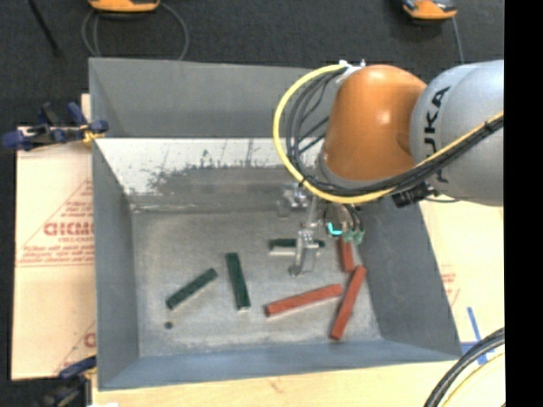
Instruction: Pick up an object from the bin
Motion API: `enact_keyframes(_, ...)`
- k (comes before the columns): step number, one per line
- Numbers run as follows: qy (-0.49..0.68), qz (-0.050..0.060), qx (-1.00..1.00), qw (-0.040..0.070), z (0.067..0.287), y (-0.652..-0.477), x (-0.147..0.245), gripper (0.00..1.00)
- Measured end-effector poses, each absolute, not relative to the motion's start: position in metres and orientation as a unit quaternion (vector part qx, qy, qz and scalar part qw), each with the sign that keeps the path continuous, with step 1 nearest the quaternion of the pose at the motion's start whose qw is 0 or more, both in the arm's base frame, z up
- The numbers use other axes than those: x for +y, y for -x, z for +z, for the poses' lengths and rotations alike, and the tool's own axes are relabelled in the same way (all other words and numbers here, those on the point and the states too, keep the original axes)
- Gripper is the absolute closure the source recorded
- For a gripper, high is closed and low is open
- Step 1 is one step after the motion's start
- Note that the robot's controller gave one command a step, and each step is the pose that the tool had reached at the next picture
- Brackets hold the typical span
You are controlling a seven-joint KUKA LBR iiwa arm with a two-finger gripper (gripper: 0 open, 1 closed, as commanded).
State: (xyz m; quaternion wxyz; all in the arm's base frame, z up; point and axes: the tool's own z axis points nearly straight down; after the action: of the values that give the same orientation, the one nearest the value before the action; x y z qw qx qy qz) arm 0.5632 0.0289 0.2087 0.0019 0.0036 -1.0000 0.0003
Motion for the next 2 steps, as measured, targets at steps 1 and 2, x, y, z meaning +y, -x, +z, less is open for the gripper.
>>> enact_keyframes(1, -0.076, 0.001, -0.997, 0.003, 0.0663, -0.5146, 0.0002, 0.0)
enact_keyframes(2, -0.075, 0.001, -0.997, -0.001, 0.0704, -0.5176, 0.0009, 1.0)
